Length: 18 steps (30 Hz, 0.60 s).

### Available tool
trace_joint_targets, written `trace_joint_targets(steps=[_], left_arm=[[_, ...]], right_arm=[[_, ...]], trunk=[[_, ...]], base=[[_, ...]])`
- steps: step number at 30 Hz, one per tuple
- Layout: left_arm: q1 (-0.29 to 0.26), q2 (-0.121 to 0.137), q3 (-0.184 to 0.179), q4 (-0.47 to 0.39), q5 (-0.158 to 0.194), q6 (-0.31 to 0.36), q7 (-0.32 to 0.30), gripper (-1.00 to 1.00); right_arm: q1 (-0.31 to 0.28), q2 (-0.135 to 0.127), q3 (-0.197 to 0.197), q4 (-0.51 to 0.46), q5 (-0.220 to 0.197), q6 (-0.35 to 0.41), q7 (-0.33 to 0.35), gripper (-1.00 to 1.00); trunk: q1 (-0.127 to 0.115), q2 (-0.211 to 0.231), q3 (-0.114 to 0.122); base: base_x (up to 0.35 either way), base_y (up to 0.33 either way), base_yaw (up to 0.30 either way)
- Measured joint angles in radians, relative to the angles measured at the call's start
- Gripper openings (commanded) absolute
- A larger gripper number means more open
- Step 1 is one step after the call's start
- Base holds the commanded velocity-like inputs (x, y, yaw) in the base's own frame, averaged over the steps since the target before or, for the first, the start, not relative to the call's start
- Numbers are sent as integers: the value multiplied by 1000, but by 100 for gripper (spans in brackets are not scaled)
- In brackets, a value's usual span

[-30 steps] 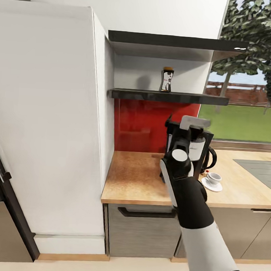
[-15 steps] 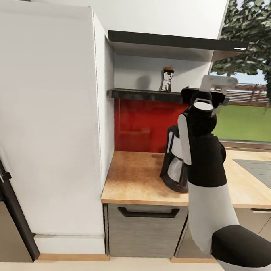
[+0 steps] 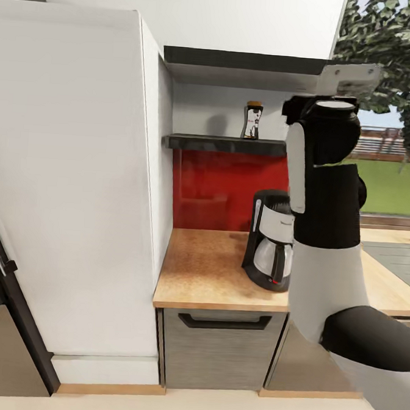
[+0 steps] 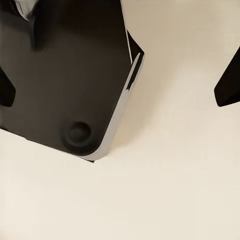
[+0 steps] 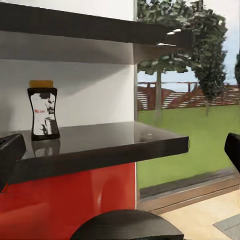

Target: Set up a coffee station on the kitchen countertop: keep the coffee maker on the countertop, move the bottle of coffee from the kitchen shelf to the counter next to the coffee maker, place a paper coffee filter on top of the coffee maker, put the saucer next to the coffee maker with the coffee cup on the saucer, and place the electric kettle next to the coffee maker.

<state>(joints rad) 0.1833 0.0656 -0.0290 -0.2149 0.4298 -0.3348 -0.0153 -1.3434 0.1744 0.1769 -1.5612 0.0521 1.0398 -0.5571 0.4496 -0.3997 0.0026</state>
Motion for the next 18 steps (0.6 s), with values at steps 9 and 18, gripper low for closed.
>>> trace_joint_targets(steps=[9, 18], left_arm=[[0, 0, 0, 1, 0, 0, 0, 100], [0, 0, 0, 1, 1, 0, 0, 100]], right_arm=[[-133, 0, -30, 98, -3, 0, 17, 100], [-248, 0, -94, 273, -98, 3, 33, 100]], trunk=[[0, 0, 0], [0, 0, 0]], base=[[0, 0, 0], [0, 0, 0]])
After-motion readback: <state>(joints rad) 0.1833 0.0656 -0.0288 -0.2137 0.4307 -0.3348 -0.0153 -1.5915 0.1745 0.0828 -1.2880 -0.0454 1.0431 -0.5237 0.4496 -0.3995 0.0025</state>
